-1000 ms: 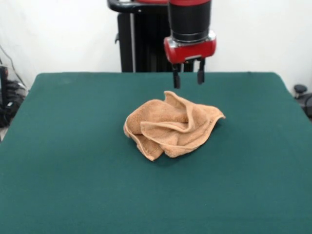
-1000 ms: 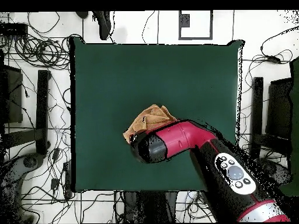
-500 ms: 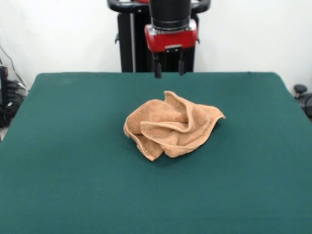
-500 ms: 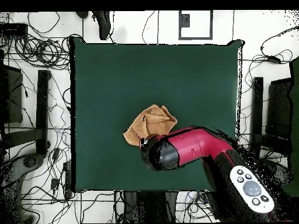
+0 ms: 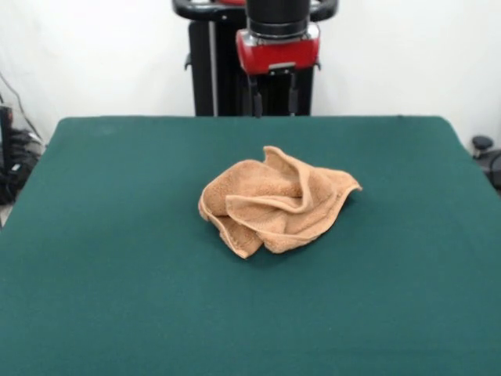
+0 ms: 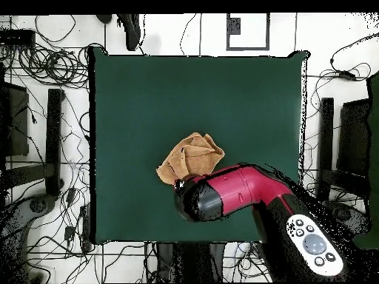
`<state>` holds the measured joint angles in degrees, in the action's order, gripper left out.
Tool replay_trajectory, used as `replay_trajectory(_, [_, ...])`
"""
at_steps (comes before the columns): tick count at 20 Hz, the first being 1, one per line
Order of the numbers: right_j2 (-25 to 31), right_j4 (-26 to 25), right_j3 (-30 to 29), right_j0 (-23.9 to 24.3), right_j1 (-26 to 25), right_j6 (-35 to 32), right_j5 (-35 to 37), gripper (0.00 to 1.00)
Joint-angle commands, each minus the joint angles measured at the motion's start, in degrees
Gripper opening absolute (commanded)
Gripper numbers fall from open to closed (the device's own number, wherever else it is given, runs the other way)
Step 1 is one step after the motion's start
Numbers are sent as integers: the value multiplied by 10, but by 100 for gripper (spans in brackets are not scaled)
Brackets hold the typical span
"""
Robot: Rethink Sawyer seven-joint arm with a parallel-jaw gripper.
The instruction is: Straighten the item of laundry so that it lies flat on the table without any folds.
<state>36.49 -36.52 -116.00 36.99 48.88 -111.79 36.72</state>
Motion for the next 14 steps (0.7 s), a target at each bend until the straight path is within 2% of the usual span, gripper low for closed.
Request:
replay_trajectory(1, [-7, -47, -19, -47, -54, 20, -14, 100])
replay_trajectory(8, [-24, -62, -10, -62, -67, 10, -31, 100])
replay_trajectory(14, [-37, -87, 4, -64, -108, -3, -57, 100])
